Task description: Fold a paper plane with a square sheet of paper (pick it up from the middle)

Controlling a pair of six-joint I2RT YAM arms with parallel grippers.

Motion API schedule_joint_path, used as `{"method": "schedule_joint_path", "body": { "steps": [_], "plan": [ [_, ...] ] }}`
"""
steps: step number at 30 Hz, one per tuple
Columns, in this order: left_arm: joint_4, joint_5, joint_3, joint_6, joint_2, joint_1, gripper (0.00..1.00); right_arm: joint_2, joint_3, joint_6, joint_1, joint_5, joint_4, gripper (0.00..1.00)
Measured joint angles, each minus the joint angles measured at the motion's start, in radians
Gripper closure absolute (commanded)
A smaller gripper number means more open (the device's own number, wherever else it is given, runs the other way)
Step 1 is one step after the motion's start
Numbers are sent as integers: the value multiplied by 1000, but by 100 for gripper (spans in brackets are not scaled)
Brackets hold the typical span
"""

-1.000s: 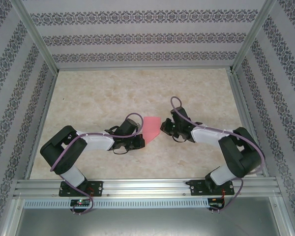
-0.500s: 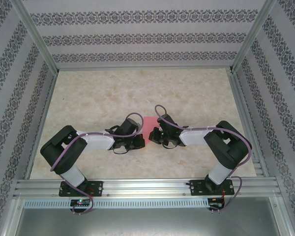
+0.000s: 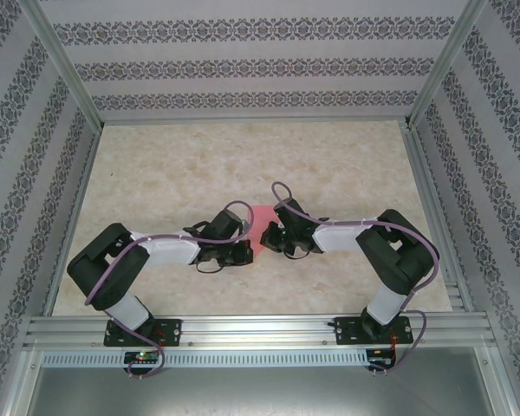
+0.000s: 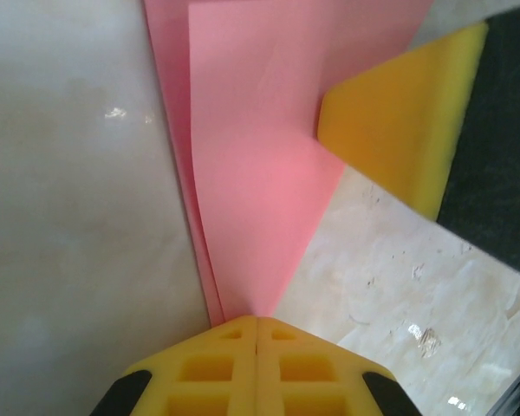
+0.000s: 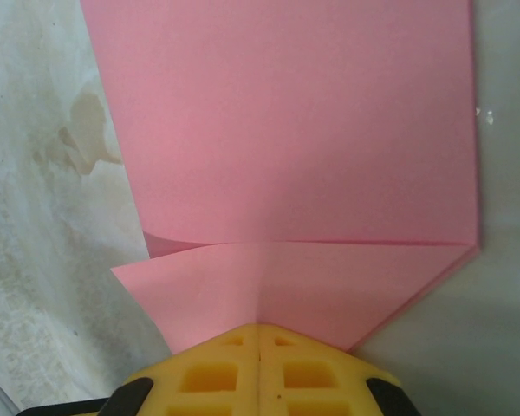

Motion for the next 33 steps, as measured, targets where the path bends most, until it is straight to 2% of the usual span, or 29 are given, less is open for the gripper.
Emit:
{"method": "schedule_joint_path", "body": {
  "steps": [7,11,15,20,25,33],
  "plan": [
    [-61,2,-1,27,-23,0,100,3,5,12,0,-3,-1,96],
    [-154,-22,-1,29,-72,-1,100,-6,1,34,1,6,-2,95],
    [-177,-48,8,29,-156,-1,100,-69,-24,40,0,39,-35,85],
    [-154,-61,79,30,-161,-1,100,-224,-36,30,-42,66,-52,59],
    [-113,-77,144,29,-85,-1,100,-309,-79,30,-111,82,-48,53],
    [-113,-200,210,37,27,-1,100,-280,-119,22,-151,67,-56,52]
  ]
}}
